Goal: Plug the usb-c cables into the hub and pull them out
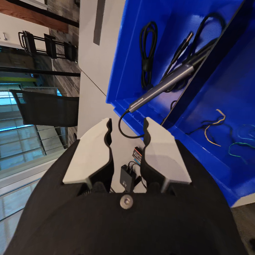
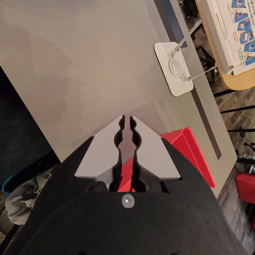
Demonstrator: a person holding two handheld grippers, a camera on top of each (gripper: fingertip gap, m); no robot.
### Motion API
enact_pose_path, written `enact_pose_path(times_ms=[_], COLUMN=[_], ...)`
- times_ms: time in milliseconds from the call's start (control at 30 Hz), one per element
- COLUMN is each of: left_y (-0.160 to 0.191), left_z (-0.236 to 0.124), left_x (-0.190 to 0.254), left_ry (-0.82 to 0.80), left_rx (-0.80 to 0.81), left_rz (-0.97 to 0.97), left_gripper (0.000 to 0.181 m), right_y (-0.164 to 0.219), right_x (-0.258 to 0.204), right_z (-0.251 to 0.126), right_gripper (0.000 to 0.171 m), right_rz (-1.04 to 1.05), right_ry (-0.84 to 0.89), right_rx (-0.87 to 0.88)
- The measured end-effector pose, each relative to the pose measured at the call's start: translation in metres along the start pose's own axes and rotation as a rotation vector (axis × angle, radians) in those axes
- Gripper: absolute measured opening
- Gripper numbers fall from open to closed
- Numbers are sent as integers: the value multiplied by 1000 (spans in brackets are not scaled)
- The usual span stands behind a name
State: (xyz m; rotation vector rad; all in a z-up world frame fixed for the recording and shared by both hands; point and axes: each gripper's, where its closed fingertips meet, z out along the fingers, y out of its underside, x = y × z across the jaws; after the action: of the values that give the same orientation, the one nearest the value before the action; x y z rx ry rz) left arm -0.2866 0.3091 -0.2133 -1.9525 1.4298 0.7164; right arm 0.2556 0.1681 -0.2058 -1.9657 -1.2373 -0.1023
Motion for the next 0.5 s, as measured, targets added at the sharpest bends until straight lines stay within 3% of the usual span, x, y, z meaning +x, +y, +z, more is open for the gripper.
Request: enact_pose_path(times_ms=[33,367,500], left_y=[3,-9,-13], left_z=[7,51,61], left_x=[3,22,20], left_ry=[5,-171,-225], left_rx=[-13,34,22], left_rz=[23,318,408], left_gripper=[42,35,18], right_y=[-1,0,-1], right_x=[-3,-21,-25], right_z=[1,10,13], right_gripper=[5,5,4], right_rz=[-4,-12,-13], right_ry=[-4,-40,-49], right_rx=[0,5,12])
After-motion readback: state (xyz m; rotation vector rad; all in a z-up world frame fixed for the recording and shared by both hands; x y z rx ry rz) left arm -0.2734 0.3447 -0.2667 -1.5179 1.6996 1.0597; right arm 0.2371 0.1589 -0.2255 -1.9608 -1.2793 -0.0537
